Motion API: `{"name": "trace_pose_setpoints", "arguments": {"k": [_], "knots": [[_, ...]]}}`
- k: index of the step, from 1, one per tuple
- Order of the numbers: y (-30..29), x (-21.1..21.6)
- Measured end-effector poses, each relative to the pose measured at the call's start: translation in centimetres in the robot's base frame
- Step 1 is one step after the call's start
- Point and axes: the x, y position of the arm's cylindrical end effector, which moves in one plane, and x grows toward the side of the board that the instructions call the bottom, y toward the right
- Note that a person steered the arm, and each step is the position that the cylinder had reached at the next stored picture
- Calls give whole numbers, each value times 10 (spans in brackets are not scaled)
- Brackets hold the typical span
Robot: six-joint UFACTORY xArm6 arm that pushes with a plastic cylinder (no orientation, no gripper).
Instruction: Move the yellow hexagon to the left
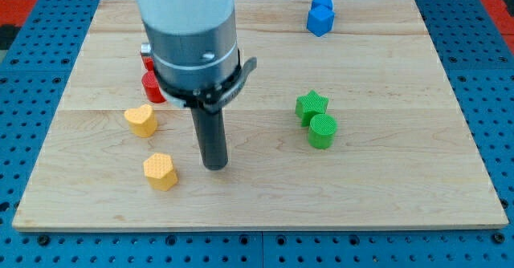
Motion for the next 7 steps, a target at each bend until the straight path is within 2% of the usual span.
{"name": "trace_pose_setpoints", "arguments": {"k": [2,3,7], "knots": [[-15,7],[-17,29],[-2,29]]}}
